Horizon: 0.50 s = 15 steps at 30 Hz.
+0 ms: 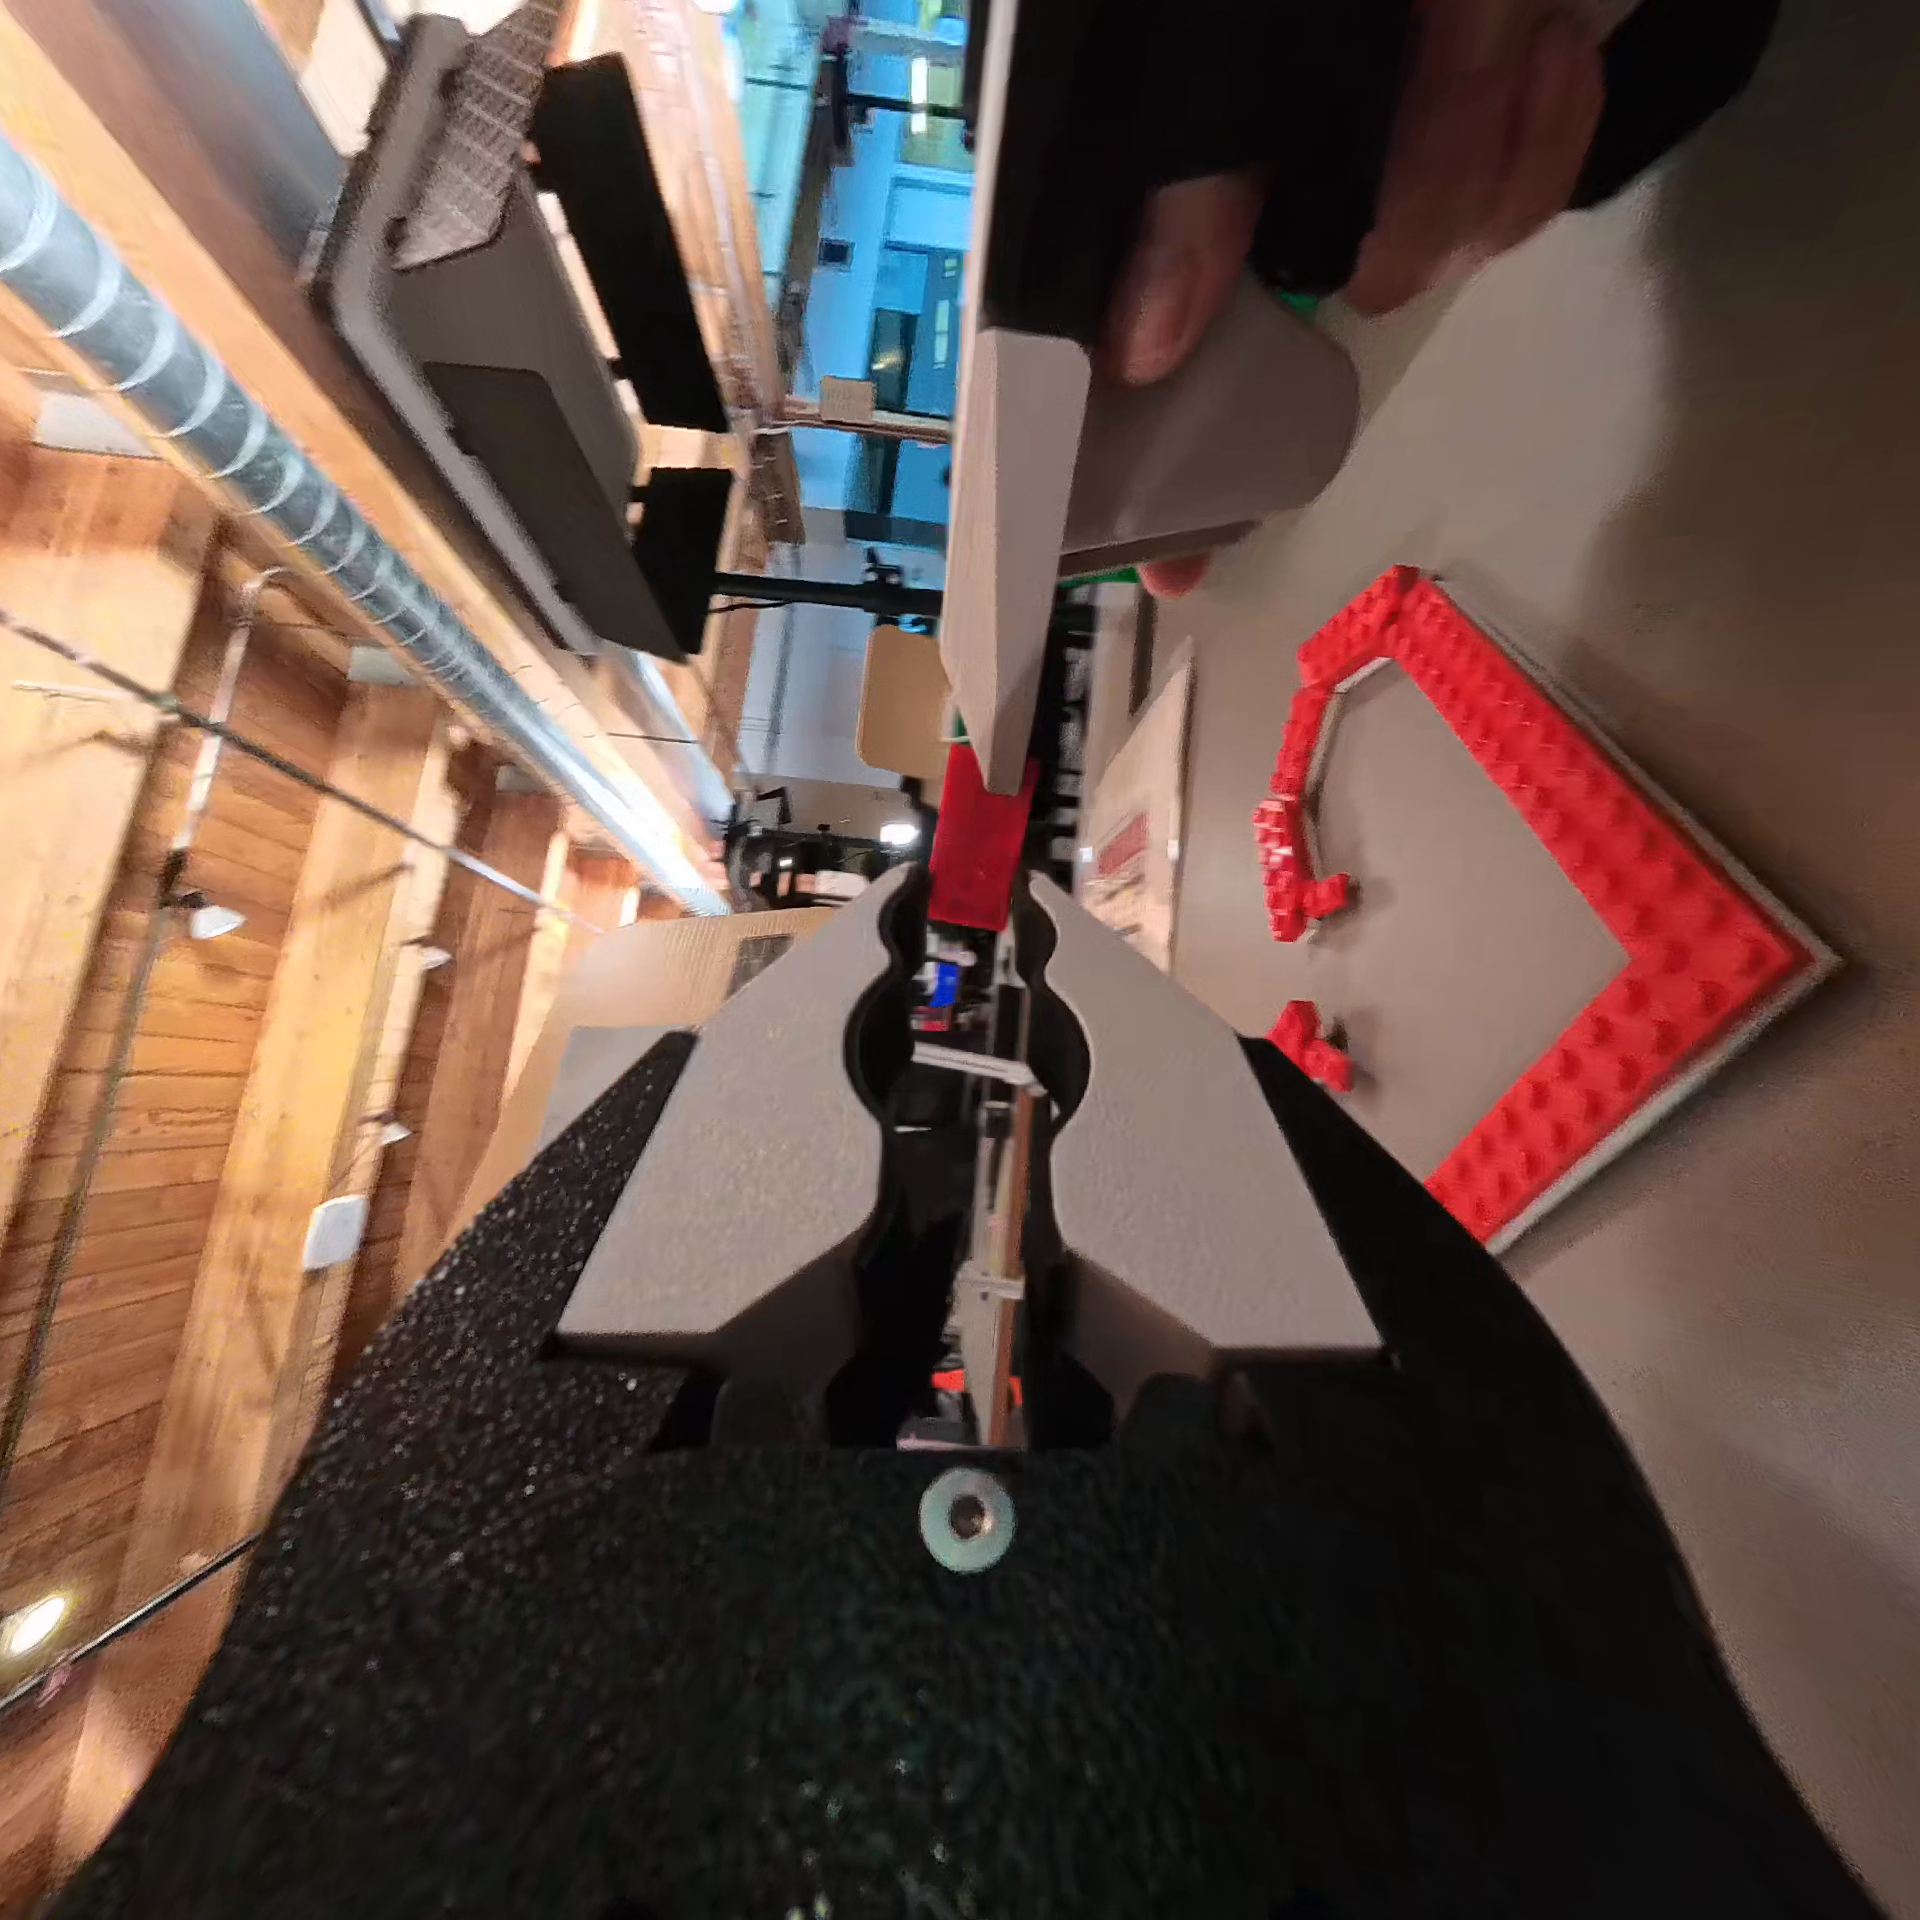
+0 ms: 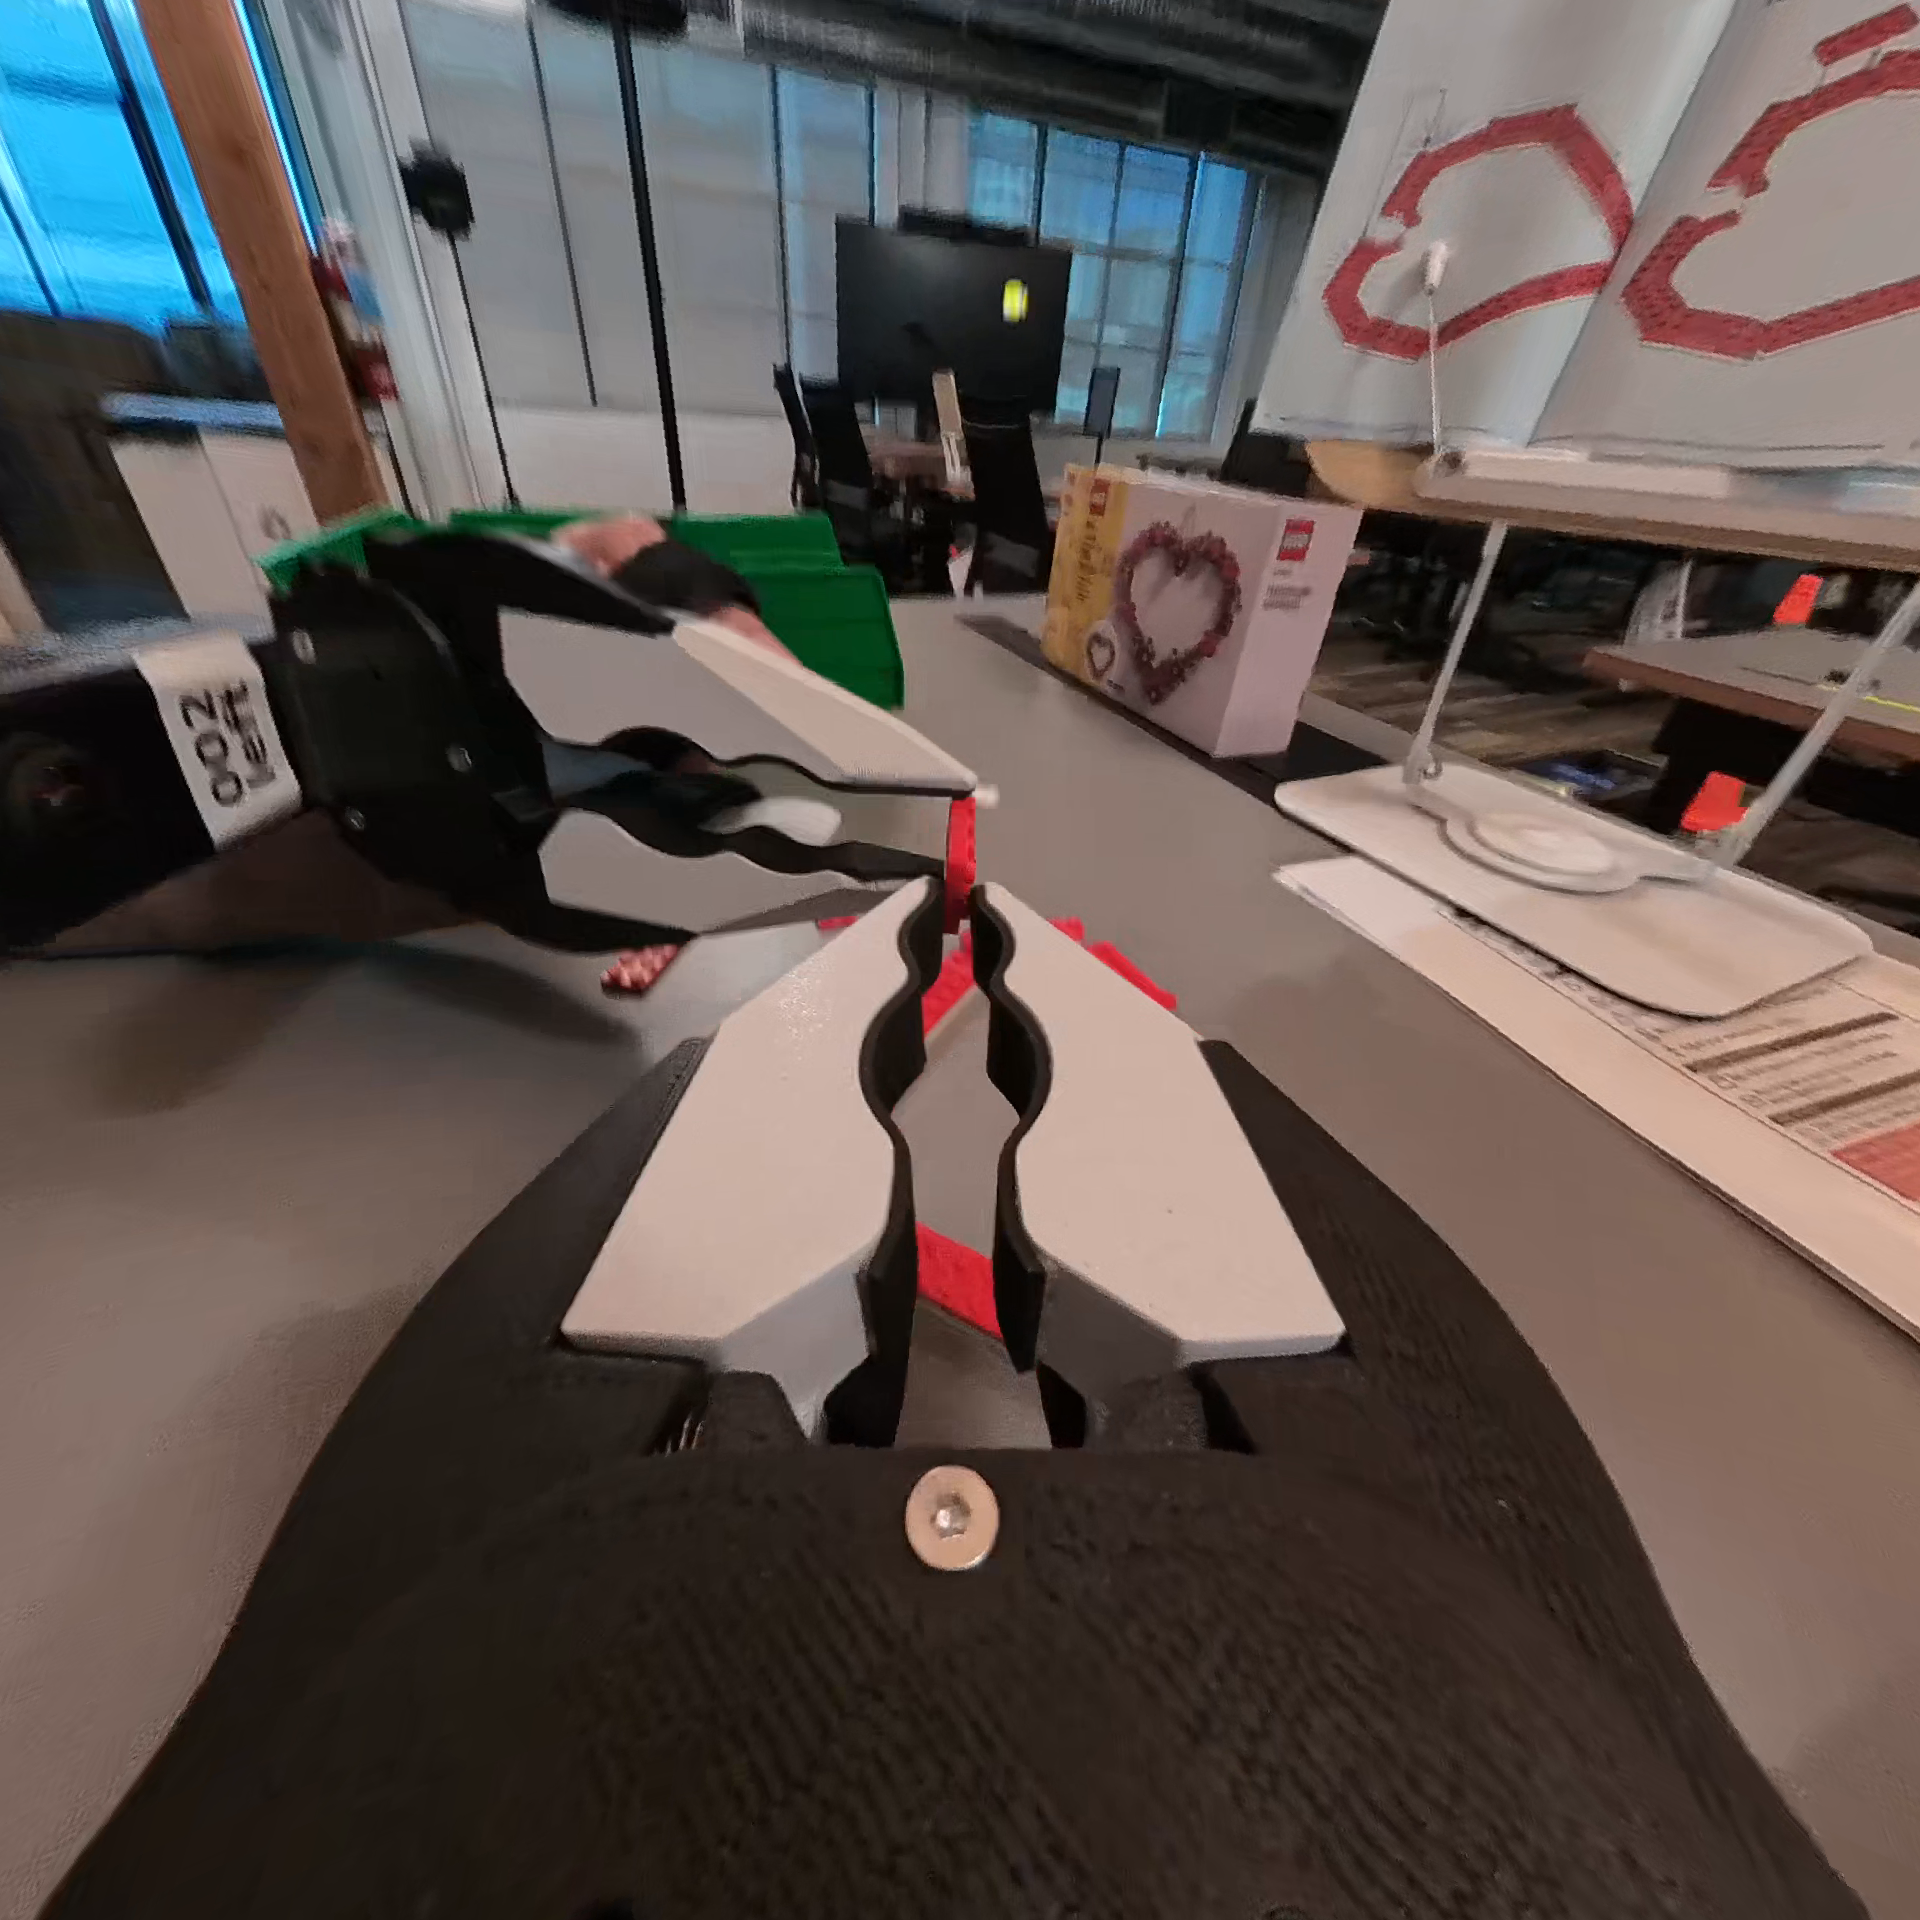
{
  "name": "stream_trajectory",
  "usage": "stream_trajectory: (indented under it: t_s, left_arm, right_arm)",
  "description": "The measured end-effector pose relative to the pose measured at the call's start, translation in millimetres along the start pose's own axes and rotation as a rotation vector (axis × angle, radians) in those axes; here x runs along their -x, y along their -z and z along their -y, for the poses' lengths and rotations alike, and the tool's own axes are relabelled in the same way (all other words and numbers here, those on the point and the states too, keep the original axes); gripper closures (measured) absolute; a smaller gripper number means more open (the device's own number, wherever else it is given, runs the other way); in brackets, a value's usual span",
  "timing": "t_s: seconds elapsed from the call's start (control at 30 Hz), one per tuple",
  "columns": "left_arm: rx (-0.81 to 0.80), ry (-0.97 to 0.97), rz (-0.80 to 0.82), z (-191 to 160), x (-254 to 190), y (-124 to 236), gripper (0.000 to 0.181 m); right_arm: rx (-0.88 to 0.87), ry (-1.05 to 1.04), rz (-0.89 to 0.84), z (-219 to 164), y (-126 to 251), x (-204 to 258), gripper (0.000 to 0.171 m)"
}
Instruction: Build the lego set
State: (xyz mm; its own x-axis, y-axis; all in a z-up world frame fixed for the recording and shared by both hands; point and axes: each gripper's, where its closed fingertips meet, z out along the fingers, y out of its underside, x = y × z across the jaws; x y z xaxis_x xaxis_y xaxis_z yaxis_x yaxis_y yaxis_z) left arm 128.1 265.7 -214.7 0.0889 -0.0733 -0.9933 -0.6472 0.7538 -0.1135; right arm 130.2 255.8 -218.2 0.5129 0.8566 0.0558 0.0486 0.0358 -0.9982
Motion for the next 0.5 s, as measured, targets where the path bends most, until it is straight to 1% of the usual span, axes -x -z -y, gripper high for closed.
stream_trajectory:
  t_s: [0.07, 0.1, 0.13, 0.2, 0.27, 0.37, 0.43, 0.5]
  left_arm:
    - [-0.037, 0.067, -0.113, 1.5, -13.9, -1.2, 0.167]
    - [-0.057, 0.157, -0.160, 2.8, -16.8, -0.7, 0.172]
    - [-0.073, 0.257, -0.162, 3.2, -12.2, -0.4, 0.174]
    - [-0.097, 0.404, -0.178, 0.9, -5.0, 1.3, 0.160]
    - [-0.085, 0.519, -0.144, -8.3, 4.7, 1.0, 0.157]
    - [-0.054, 0.618, -0.080, -23.8, 11.1, -0.3, 0.160]
    - [-0.028, 0.704, -0.045, -34.2, 11.2, -1.4, 0.161]
    - [-0.002, 0.733, -0.018, -45.2, 10.2, -1.9, 0.161]
  right_arm:
    - [0.091, 0.055, -0.004, -11.5, 3.3, -3.6, 0.169]
    - [0.125, 0.090, -0.024, -14.5, 6.8, -8.1, 0.169]
    - [0.158, 0.134, -0.063, -15.9, 12.0, -16.0, 0.169]
    - [0.241, 0.245, -0.174, -17.8, 27.0, -36.5, 0.169]
    - [0.389, 0.403, -0.290, -26.9, 43.7, -56.9, 0.168]
    - [0.630, 0.676, -0.436, -43.0, 59.1, -83.2, 0.168]
    - [0.719, 0.801, -0.436, -51.9, 52.4, -91.3, 0.168]
    - [0.790, 0.902, -0.383, -62.2, 40.6, -97.9, 0.168]
